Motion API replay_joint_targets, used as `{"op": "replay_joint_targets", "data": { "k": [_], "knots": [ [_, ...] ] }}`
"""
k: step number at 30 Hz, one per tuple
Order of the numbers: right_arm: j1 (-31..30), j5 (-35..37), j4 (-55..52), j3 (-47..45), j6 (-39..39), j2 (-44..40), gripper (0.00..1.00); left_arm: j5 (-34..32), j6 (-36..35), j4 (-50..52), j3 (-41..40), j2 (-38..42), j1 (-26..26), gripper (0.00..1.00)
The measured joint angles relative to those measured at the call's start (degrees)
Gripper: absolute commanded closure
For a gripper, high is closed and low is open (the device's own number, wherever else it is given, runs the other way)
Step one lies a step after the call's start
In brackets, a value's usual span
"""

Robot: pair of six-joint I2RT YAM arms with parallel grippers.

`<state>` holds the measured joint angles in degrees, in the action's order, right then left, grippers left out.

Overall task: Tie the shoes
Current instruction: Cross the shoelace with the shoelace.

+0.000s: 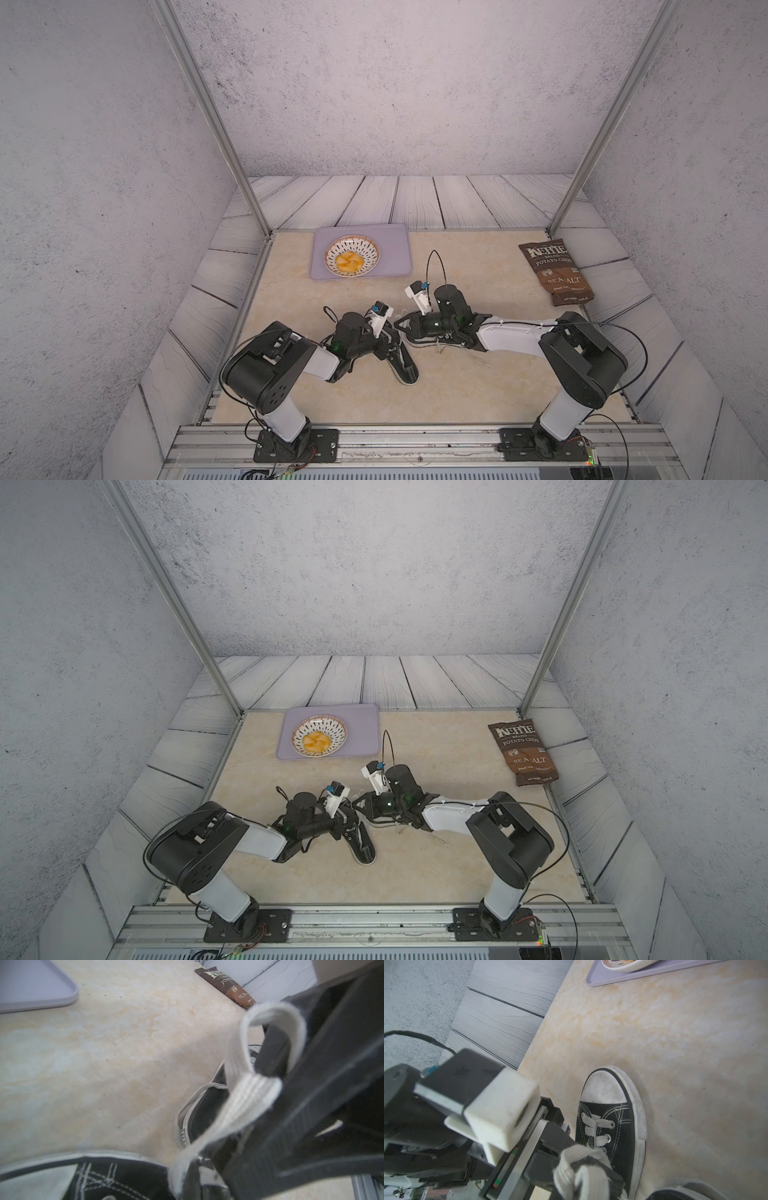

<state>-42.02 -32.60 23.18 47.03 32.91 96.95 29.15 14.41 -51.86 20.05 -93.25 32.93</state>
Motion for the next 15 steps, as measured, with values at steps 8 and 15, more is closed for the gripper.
{"op": "replay_joint_targets", "data": {
  "k": [8, 15],
  "knots": [
    [0.0, 3.0, -5.0, -0.6, -9.7, -0.8, 0.88, -1.6, 0.1, 16.1, 0.1, 11.6, 0.0, 1.00],
    [0.0, 7.6, -8.9, -1.4, -18.6, -3.3, 0.87, 3.2, 2.4, 33.7, 4.4, 20.2, 0.0, 1.00]
  ]
}}
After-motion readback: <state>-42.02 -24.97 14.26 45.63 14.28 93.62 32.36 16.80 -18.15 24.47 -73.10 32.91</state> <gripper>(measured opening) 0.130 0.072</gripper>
